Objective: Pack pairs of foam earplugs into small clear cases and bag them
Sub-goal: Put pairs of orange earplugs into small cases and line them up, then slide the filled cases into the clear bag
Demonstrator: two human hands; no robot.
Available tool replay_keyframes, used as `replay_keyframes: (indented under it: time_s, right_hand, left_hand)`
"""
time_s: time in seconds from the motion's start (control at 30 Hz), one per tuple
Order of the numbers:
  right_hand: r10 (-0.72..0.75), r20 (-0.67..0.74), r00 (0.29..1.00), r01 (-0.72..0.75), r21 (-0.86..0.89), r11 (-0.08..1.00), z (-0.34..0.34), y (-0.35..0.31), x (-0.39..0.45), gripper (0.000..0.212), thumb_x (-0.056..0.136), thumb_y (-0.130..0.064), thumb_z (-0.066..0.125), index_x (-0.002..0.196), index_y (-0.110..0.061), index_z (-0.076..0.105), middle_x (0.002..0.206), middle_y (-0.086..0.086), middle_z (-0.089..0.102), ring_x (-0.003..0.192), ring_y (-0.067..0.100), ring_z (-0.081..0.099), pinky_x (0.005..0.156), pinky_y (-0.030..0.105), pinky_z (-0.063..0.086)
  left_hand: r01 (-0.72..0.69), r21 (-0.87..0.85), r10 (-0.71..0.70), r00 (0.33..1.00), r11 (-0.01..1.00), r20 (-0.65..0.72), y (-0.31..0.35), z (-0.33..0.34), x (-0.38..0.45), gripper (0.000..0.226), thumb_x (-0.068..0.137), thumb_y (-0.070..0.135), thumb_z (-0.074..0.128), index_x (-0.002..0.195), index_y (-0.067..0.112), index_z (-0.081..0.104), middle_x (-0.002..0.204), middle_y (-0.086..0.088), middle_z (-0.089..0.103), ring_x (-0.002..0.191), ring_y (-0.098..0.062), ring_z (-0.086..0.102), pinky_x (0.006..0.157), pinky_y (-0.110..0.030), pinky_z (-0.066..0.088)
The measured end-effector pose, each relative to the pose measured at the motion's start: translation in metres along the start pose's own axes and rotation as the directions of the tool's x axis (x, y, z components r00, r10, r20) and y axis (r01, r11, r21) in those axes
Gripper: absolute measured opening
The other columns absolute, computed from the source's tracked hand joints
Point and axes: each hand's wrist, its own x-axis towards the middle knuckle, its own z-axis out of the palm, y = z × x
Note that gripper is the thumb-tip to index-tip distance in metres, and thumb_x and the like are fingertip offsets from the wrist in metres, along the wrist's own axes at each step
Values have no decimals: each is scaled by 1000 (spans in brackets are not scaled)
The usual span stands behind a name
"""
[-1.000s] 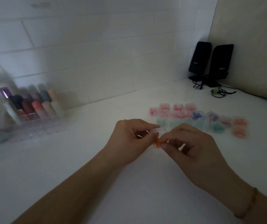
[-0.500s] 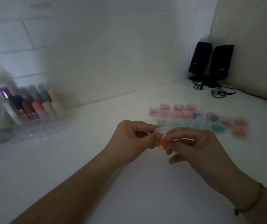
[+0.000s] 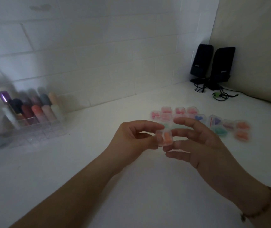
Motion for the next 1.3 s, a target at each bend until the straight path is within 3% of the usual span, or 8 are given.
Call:
replay_keyframes:
  time_s: [0.4, 0.5, 0.63, 0.73, 0.83, 1.0, 1.13, 1.3]
  right_hand:
    - [-390, 104, 915, 404, -252, 880, -3, -17, -3, 16, 86, -11, 65, 101, -19, 64, 74, 6, 68, 55, 21, 61, 50, 28, 48]
    - [-526, -175, 832, 480, -249, 841, -44, -47, 2, 16, 87, -4, 66, 103, -9, 62, 82, 13, 69, 60, 21, 62, 52, 27, 50]
    - [-441, -541, 716, 305, -325, 895, -143, -59, 9, 22, 86, -19, 70, 105, -14, 61, 102, 19, 66, 64, 13, 65, 61, 22, 54]
    - [-271, -632, 726, -192, -565, 803, -196, -35, 14, 26, 86, -20, 71, 107, -6, 64, 90, 15, 66, 56, 16, 61, 53, 25, 49]
    - [-105, -570, 815, -428, -714, 554, -204, -20, 16, 28, 82, -25, 75, 104, -8, 69, 93, 10, 65, 84, 27, 61, 83, 31, 48]
    - [-49, -582, 812, -520, -759, 392, -191, -30, 16, 52, 79, -41, 73, 123, -15, 60, 122, 17, 59, 107, 31, 58, 96, 36, 44]
    - [-124, -314, 941, -223, -855, 468, -126, -54, 5, 42, 86, -57, 52, 77, -19, 67, 84, 4, 68, 63, 0, 55, 62, 22, 39]
    - [-15, 137, 991, 131, -905, 405, -66, -28, 2, 41, 72, -72, 54, 72, -34, 69, 81, -17, 60, 76, -11, 52, 75, 10, 37]
  left_hand:
    - [-422, 17, 422, 907, 907, -9, -2, 8, -4, 32, 79, 27, 76, 106, 12, 67, 98, -8, 70, 74, -21, 69, 71, -33, 56]
    - [-357, 368, 420, 902, 858, -104, -15, -3, 4, 38, 81, 42, 66, 112, 21, 64, 115, 4, 62, 98, -16, 64, 85, -31, 52]
    - [-260, 726, 279, 955, 637, 98, -34, -16, 11, 56, 71, 60, 64, 120, 33, 60, 125, 14, 48, 118, -6, 48, 103, -19, 36]
    - [-291, 749, 190, 957, 596, 220, -39, -15, 13, 58, 68, 61, 66, 121, 40, 57, 128, 18, 46, 121, -6, 45, 105, -11, 28]
    - [-327, 704, 257, 944, 630, 209, -38, -13, 13, 47, 75, 53, 69, 116, 32, 63, 125, 13, 52, 118, 1, 49, 102, -15, 36]
    - [11, 630, 181, 954, 776, -240, -24, -8, 18, 30, 91, 43, 60, 118, 29, 61, 102, 10, 65, 86, -6, 58, 72, -14, 41]
    - [35, 657, 71, 989, 753, -133, -20, 1, 17, 25, 87, 32, 67, 109, 40, 57, 79, 13, 68, 66, -2, 57, 67, -19, 44]
    - [-8, 351, 59, 989, 936, -134, -15, 8, 6, 22, 83, 0, 70, 79, 20, 75, 63, 8, 67, 55, -4, 57, 55, -17, 45]
